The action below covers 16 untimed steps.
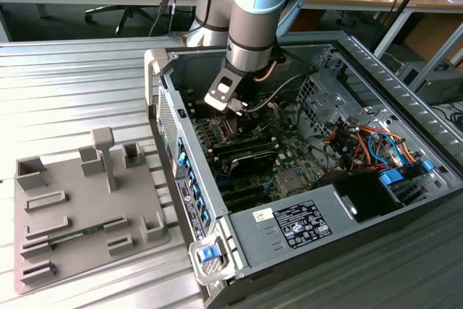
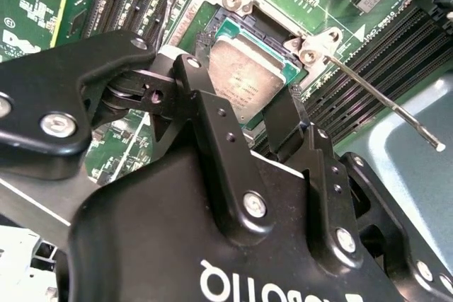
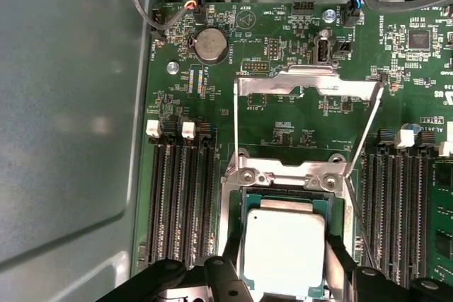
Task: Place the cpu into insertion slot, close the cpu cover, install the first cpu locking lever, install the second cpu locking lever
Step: 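Place the cpu into insertion slot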
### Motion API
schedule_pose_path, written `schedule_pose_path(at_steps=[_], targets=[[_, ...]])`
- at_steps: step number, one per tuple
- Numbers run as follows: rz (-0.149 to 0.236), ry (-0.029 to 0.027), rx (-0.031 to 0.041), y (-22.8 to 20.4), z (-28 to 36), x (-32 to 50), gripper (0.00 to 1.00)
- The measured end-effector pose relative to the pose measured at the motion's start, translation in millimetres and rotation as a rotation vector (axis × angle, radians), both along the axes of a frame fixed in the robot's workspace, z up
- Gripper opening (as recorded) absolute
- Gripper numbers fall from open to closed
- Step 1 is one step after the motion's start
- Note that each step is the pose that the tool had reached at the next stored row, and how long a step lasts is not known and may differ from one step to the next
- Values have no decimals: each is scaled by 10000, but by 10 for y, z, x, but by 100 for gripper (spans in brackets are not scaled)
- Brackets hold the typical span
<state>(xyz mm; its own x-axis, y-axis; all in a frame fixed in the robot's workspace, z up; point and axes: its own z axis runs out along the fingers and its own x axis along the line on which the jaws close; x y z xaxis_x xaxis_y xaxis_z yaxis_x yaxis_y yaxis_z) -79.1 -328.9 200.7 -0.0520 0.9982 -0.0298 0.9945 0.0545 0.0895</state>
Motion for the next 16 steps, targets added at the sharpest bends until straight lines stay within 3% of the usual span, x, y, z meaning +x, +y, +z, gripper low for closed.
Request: schedule_pose_path(at_steps=[16], targets=[[168, 8, -17, -1, -36, 6, 55]])
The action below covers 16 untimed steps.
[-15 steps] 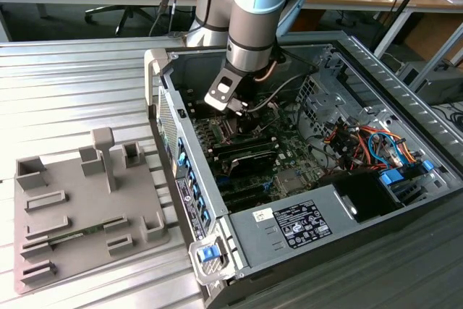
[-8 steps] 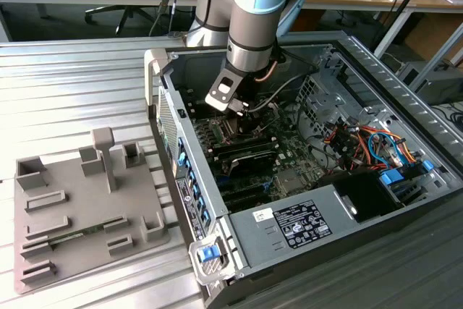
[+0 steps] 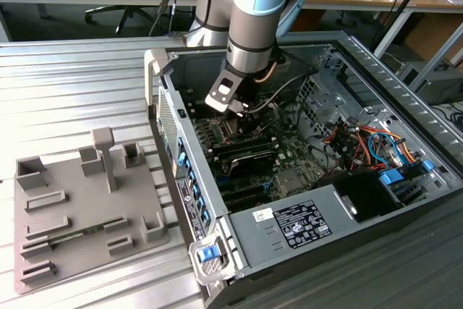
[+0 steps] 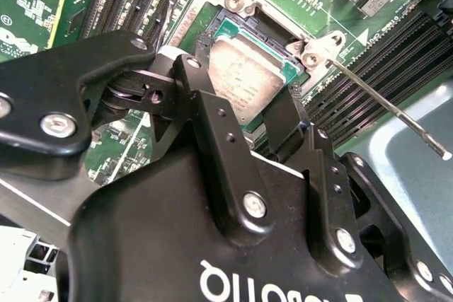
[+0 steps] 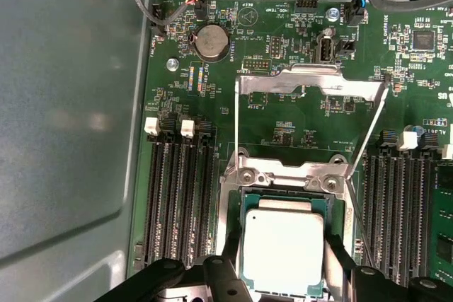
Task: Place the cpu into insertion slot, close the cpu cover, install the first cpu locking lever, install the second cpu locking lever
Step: 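Place the cpu into insertion slot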
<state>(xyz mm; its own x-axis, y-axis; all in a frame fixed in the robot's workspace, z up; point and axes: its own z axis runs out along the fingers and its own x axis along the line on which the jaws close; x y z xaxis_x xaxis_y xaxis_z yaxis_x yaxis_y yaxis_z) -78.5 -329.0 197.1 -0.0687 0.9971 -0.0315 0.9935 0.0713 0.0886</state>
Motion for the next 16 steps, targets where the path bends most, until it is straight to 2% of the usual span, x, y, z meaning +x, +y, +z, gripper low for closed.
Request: schedule_pose_path(at_steps=[16], targets=[[-35, -2, 1, 0, -12, -3, 55]])
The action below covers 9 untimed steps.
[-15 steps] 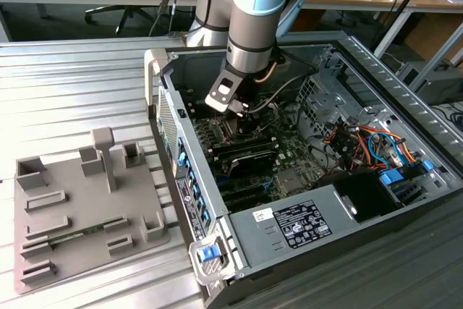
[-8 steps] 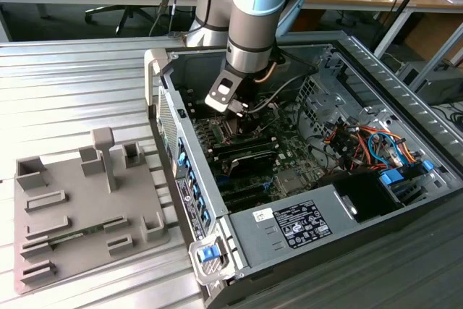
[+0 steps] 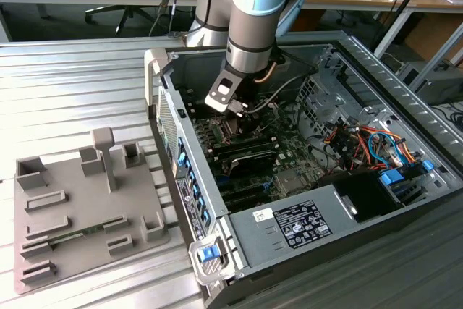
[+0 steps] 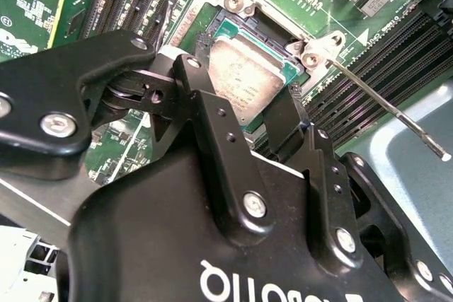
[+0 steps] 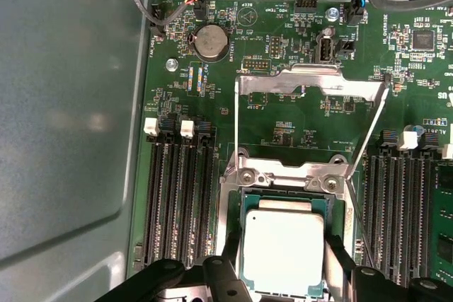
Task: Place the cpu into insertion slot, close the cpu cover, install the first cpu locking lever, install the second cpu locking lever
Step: 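Place the cpu into insertion slot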
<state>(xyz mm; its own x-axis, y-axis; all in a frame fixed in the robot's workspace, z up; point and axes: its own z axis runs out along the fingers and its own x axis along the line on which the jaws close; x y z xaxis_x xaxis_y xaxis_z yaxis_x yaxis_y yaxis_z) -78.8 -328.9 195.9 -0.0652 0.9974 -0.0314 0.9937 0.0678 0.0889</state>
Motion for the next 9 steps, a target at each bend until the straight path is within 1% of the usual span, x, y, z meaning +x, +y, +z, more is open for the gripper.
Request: schedule_pose_path(at_steps=[3, 4, 9], targets=[[0, -6, 9, 1, -3, 1, 56], [0, -6, 9, 2, -3, 2, 62], [0, -1, 1, 0, 0, 1, 62]])
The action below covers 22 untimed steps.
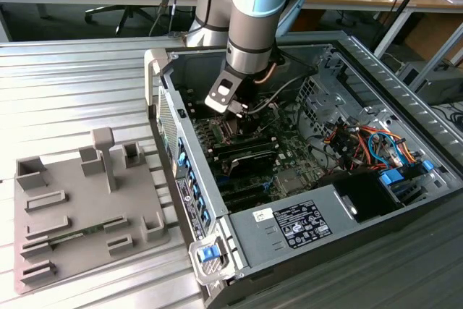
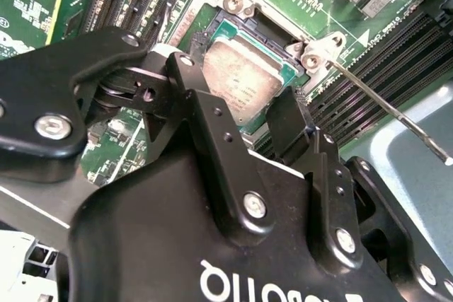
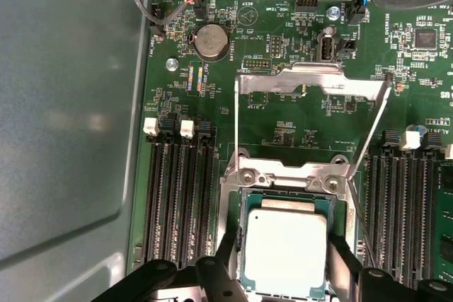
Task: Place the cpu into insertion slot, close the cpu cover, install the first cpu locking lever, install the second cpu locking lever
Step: 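Place the cpu into insertion slot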
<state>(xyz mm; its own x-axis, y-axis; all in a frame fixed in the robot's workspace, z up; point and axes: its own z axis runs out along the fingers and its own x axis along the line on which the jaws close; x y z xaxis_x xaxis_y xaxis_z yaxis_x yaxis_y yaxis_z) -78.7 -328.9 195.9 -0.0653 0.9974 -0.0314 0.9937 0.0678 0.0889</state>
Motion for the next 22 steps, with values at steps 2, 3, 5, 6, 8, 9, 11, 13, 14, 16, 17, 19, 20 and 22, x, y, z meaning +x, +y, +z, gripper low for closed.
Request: schedule_pose_path(at_steps=[2, 3, 5, 6, 8, 9, 11, 13, 14, 16, 17, 19, 20, 22], targets=[[-8, 1, -1, 0, 34, 0, 62], [-12, -1, 5, 0, 73, 0, 62], [-14, 0, 7, 0, 134, 0, 62], [-14, 1, 8, 0, 170, 0, 62], [-13, 0, 9, 4, 172, 1, 62], [-13, 0, 9, 6, 173, 0, 60], [-13, 10, 11, 9, 172, 7, 48], [-23, 49, 8, 8, 168, 24, 36], [-26, 73, 8, 9, 166, 33, 36], [-29, 119, 9, 9, 158, 53, 24], [-29, 154, 9, 8, 152, 66, 17], [-30, 208, 8, 8, 139, 80, 11], [-30, 238, 8, 8, 130, 86, 11], [-30, 296, 6, 8, 104, 93, 11]])
